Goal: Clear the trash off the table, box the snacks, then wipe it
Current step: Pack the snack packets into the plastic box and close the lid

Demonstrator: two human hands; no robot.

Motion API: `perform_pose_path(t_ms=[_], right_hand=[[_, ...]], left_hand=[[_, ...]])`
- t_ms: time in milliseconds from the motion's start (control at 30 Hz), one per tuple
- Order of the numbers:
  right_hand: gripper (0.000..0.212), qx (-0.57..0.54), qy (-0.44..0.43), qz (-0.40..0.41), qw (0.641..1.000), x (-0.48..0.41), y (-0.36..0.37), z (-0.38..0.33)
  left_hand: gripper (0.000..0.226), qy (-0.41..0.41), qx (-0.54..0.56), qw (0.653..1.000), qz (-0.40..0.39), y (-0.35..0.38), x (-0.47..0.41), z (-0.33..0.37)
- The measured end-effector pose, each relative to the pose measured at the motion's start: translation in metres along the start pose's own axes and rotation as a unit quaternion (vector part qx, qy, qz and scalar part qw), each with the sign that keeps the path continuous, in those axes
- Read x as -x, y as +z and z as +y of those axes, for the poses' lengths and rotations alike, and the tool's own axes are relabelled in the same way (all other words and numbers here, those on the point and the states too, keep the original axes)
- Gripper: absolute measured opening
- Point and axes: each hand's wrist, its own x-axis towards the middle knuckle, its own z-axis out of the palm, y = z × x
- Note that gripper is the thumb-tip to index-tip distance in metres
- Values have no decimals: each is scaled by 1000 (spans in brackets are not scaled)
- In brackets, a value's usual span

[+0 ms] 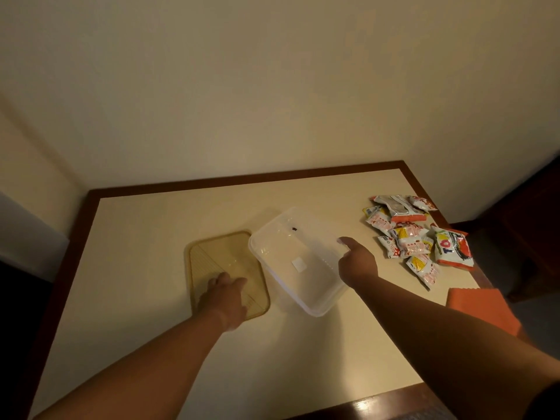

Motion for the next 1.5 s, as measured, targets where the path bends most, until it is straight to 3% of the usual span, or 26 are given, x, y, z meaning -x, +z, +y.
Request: perform_pose_path(t_ms=[133, 200, 300, 367, 433, 567, 767, 833, 967, 1067, 1233, 1367, 1500], right_hand=[[64, 42, -24, -11, 999, -5, 2, -3], [67, 46, -44, -15, 998, -3, 1, -9], [68, 72, -77, -9, 994, 3, -1, -14], [67, 66, -55, 10, 996, 7, -5, -13], [66, 23, 1, 16, 1000, 13, -5, -12], [51, -44, 46, -1, 998, 19, -10, -2], [42, -78, 1, -12, 997, 14, -33, 17], [34, -81, -2, 24, 996, 6, -46, 29], [24, -60, 6, 102, 993, -23, -78, 68], [26, -34, 35, 107, 993, -51, -109, 103], [27, 14, 87, 129, 988, -98, -156, 166], [48, 54, 154, 132, 978, -130, -183, 202], [86, 80, 238, 81, 965, -153, -198, 218]], left_hand=[[69, -39, -38, 998, -13, -19, -5, -16], [54, -61, -14, 998, 30, -28, -7, -21], [32, -60, 144, 978, 141, -42, -9, -12], [26, -23, 250, 957, 143, -49, -10, 5], [38, -2, 307, 944, 119, -53, -8, 20], [65, 9, 256, 962, 93, -58, -8, 44], [75, -54, 136, 985, 92, -72, -8, 74], [71, -42, 140, 976, 159, -84, -9, 94], [42, 66, 166, 951, 253, -103, -20, 158], [23, 136, 162, 946, 245, -109, -32, 215], [25, 151, 167, 958, 180, -102, -71, 318], [30, 117, 197, 965, 127, -92, -112, 384], [42, 53, 244, 963, 100, -85, -148, 423]])
